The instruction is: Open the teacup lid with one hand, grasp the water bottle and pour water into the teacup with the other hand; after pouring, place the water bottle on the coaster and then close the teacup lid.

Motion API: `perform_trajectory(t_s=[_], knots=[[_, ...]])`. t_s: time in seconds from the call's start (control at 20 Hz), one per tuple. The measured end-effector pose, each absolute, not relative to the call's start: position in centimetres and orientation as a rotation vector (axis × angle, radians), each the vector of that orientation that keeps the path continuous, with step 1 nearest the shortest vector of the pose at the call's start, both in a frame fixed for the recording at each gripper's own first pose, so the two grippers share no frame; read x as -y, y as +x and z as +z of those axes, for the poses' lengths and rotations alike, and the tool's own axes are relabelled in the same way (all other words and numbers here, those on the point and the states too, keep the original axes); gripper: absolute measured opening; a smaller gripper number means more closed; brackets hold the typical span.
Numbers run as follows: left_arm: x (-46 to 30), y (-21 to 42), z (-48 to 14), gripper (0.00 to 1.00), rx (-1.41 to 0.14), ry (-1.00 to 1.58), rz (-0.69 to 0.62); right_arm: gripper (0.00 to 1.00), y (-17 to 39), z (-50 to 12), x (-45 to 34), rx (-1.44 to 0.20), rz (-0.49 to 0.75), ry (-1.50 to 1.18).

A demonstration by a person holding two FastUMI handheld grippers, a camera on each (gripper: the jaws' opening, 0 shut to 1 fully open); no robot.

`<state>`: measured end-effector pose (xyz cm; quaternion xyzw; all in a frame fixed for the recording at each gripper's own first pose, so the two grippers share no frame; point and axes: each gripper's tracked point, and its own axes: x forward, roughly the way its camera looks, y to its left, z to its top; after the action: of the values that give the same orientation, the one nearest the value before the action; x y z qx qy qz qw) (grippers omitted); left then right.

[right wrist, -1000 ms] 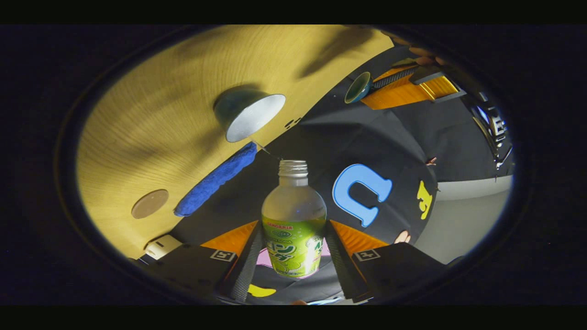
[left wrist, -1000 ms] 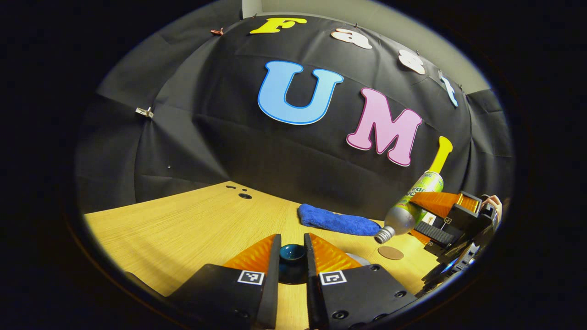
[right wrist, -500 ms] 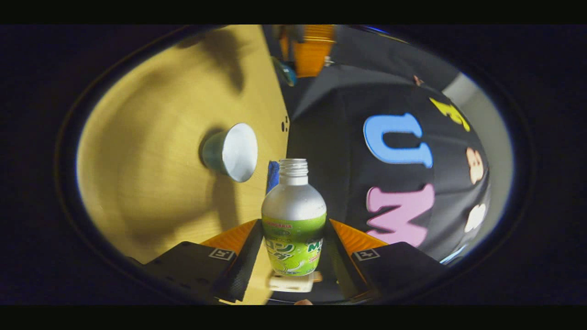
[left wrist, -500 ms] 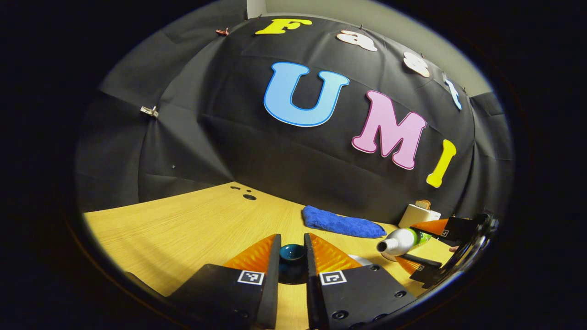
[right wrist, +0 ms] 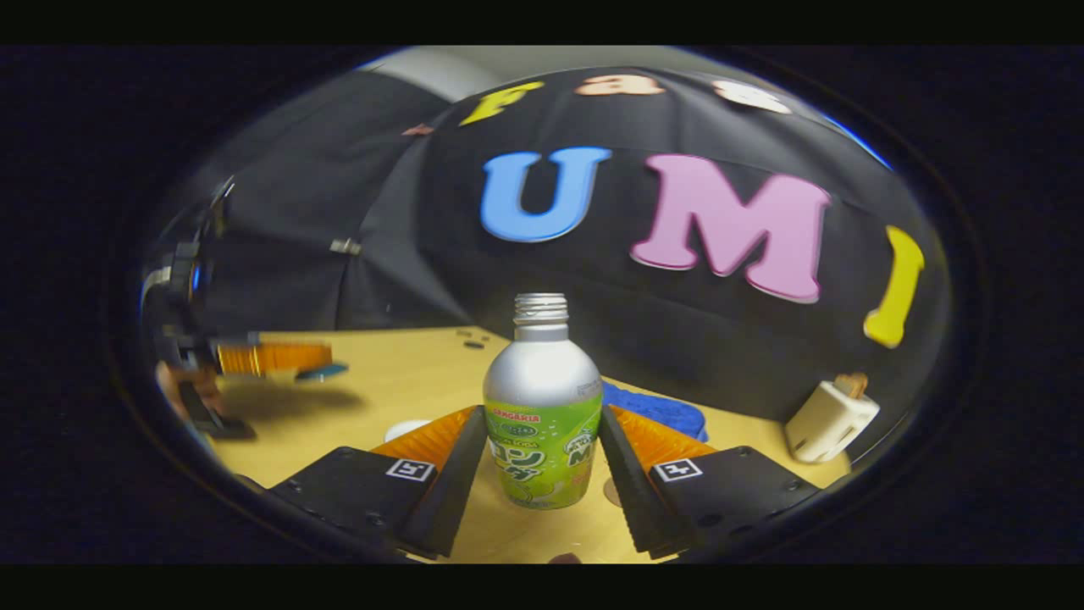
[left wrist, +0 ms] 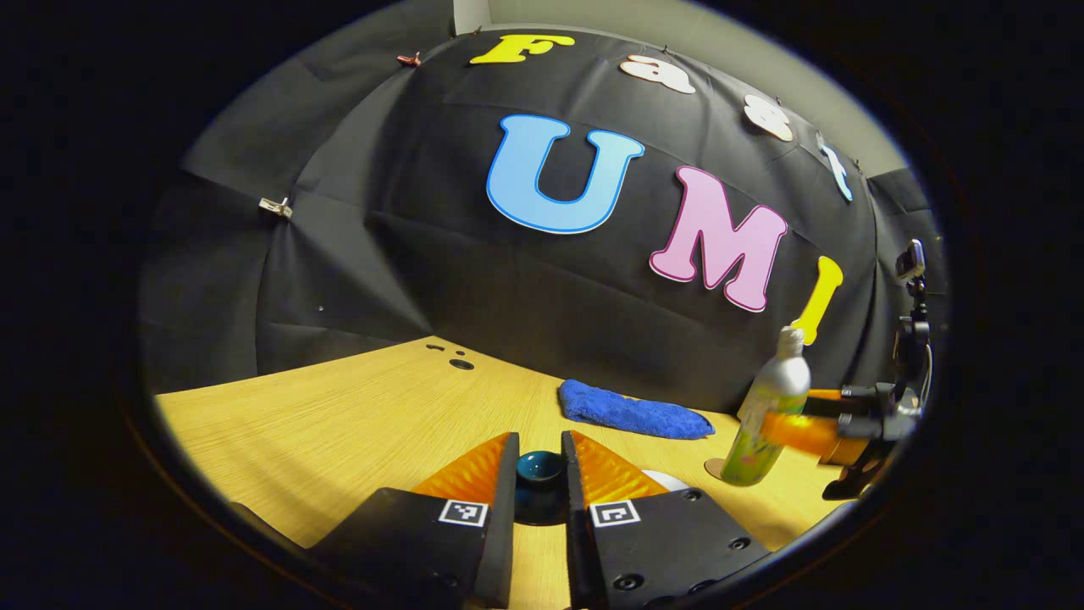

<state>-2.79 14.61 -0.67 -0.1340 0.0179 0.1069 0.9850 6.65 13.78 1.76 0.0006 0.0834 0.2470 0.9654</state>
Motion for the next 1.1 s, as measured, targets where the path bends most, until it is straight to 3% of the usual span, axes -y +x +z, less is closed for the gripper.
perform_trajectory(t_s=[0.3, 0.7, 0.8, 1.1], knots=[[-14.5, -2.7, -0.7, 0.30, -0.035, -0.269, 0.214, 0.78, 9.8, 0.3, -6.4, -0.163, 0.357, 0.087], [-14.6, -2.7, -0.9, 0.30, -0.038, -0.270, 0.214, 0.78, 12.7, -4.9, -3.3, -0.212, 0.293, 0.235], [-14.7, -2.7, -0.9, 0.30, -0.040, -0.274, 0.215, 0.75, 13.1, -5.7, -3.1, -0.225, 0.275, 0.211], [-14.8, -2.9, -0.9, 0.30, -0.036, -0.275, 0.218, 0.78, 13.8, -7.3, -3.0, -0.235, 0.257, 0.150]])
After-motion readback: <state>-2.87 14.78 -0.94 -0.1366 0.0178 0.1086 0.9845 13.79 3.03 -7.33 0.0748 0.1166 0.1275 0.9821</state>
